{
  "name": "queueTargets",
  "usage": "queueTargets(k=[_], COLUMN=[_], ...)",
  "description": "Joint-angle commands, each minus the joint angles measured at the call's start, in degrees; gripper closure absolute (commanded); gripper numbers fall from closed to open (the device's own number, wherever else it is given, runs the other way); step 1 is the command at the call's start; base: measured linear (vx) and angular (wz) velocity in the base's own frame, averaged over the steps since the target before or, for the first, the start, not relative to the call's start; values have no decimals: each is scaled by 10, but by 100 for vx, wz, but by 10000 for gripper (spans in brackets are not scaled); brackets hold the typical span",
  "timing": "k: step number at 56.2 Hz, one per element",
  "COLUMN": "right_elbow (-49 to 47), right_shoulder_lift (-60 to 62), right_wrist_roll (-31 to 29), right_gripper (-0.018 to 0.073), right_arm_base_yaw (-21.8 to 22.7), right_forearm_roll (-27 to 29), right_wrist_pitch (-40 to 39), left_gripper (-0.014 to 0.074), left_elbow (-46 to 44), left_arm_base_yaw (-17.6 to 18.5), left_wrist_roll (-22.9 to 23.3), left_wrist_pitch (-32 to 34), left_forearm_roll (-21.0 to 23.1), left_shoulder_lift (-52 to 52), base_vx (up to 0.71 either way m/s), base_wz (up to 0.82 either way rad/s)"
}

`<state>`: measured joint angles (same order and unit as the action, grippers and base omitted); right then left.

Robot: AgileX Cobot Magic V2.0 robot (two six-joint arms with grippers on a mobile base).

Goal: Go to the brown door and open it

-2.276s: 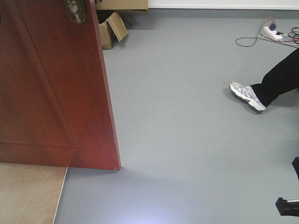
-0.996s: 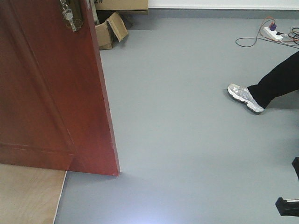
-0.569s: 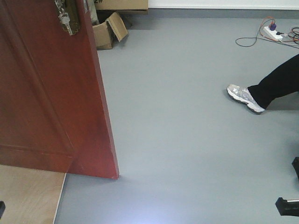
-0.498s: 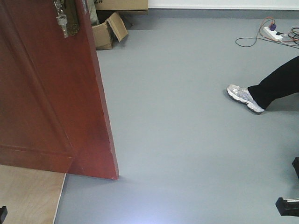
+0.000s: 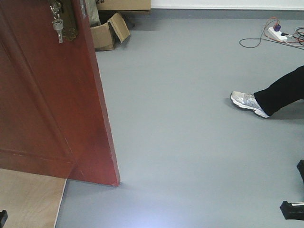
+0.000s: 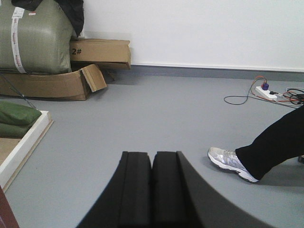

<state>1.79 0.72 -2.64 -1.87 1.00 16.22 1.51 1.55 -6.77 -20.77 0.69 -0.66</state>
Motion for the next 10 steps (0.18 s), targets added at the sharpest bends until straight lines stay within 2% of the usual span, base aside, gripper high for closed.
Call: queueTargets(k=[1, 10], right_elbow=[2, 2], right_shoulder_lift=[6, 6], right_wrist_roll=[-3, -3], right_gripper=[559, 559], right_arm_base_yaw=[3, 3], right_forearm_roll=[-3, -3], right_wrist_pitch=[-47, -47], left_gripper=[603, 603], left_elbow=[-9, -9], left_arm_base_yaw=[0, 0], left_wrist_roll=[2, 2], left_wrist_pitch=[44, 44], left_forearm_roll=[4, 4], left_shoulder_lift=[-8, -8], base_vx=[0, 0], base_wz=[0, 0])
